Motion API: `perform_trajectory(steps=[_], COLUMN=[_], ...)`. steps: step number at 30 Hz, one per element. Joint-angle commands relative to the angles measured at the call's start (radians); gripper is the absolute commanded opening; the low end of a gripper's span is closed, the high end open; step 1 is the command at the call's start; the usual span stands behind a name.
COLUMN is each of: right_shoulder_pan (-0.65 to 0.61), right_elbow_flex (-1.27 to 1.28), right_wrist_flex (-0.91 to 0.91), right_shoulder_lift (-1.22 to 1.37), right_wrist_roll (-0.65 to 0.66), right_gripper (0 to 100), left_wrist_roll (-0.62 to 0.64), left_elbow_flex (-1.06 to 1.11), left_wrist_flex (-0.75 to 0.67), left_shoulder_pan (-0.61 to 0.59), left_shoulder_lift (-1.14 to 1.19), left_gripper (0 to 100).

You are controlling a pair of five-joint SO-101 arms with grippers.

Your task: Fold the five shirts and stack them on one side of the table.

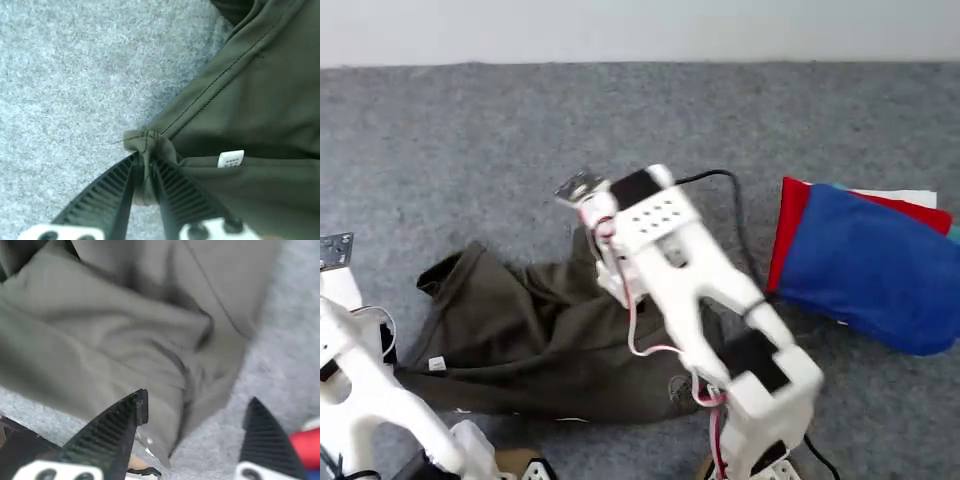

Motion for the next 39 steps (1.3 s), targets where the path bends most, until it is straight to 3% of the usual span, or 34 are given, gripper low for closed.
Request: perform_trajectory(steps=[1,7,12,22,26,31,33,35,38,39], right_shoulder_pan=[-0.047,-0.097,-0.102,-0.096,-0.077,-0.091,-0.094,-0.094,-0.087,-0.082], right_elbow_flex=[-0.106,-0.149,-0.149,-0.152,-0.147,-0.150,-0.150,-0.160,-0.209,-0.226], right_wrist_flex=[-0.002,0.001,0.001,-0.022,-0.027,-0.093,-0.114,-0.124,-0.114,-0.113], right_shoulder_lift=[0.101,0.185,0.242,0.191,0.196,0.295,0.341,0.371,0.367,0.361], right_wrist_roll=[-0.064,-0.087,-0.083,-0.084,-0.094,-0.152,-0.157,-0.158,-0.157,-0.157], right_gripper=[32.9,30.0,10.2,6.5,8.3,34.7,38.6,30.3,3.9,0.0], left_wrist_roll=[-0.005,-0.005,-0.003,-0.003,-0.002,-0.002,-0.002,-0.002,-0.002,-0.002], left_elbow_flex=[-0.028,-0.028,-0.028,-0.028,-0.027,-0.027,-0.027,-0.027,-0.027,-0.027], left_wrist_flex=[0.008,0.008,0.008,0.008,0.006,0.006,0.006,0.008,0.008,0.008], left_shoulder_pan=[0.003,0.003,0.003,0.003,0.003,0.006,0.005,0.003,0.003,0.003], left_shoulder_lift=[-0.003,-0.003,-0.003,-0.002,-0.002,-0.002,-0.002,-0.002,-0.002,-0.002], left_gripper=[1,1,1,1,1,1,1,1,1,1])
